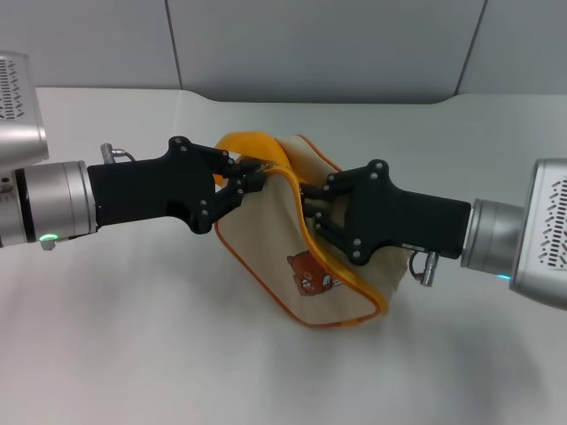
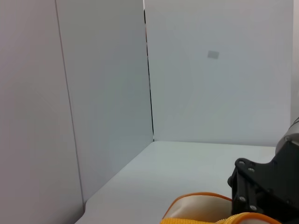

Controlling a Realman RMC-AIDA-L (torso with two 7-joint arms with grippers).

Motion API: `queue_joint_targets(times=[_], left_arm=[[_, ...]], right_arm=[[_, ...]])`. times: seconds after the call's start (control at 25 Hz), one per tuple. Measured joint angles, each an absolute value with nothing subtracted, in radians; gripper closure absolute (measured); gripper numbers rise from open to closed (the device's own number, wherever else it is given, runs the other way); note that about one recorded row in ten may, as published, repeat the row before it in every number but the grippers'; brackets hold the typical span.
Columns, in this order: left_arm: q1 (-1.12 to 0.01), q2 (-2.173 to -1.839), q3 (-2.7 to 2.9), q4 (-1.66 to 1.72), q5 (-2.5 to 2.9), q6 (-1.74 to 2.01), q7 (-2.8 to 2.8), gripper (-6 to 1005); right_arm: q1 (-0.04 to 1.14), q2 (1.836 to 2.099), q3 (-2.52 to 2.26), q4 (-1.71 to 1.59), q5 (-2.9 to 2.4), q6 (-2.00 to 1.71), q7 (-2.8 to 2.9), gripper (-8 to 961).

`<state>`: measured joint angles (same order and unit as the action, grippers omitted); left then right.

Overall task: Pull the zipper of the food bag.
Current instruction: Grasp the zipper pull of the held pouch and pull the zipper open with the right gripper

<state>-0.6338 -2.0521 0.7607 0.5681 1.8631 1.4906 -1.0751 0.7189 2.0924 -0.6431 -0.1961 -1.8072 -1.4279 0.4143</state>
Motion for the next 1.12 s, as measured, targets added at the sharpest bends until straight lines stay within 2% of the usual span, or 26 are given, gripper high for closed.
queue_joint_targets(times=[0.44, 0.64, 0.88, 1.12], left_arm=[[-0.626, -2.056, 0.75, 0.562, 1.854, 1.489, -1.077, 887], [-0.617, -2.056, 0.703, 0.556, 1.845, 1.469, -1.077, 890], [-0.61, -2.038, 0.619, 0.502, 1.844, 1.427, -1.075, 893], [-0.596, -2.035, 0.606, 0.494, 1.844, 1.42, -1.076, 895]], right_arm=[[0.707, 2.092, -0.641, -0.186, -1.804, -1.425, 0.41, 955], [0.681, 2.086, -0.649, -0.198, -1.806, -1.426, 0.413, 930], [0.569, 2.082, -0.656, -0.26, -1.816, -1.436, 0.437, 900], [0.503, 2.08, -0.653, -0.3, -1.82, -1.463, 0.464, 870]])
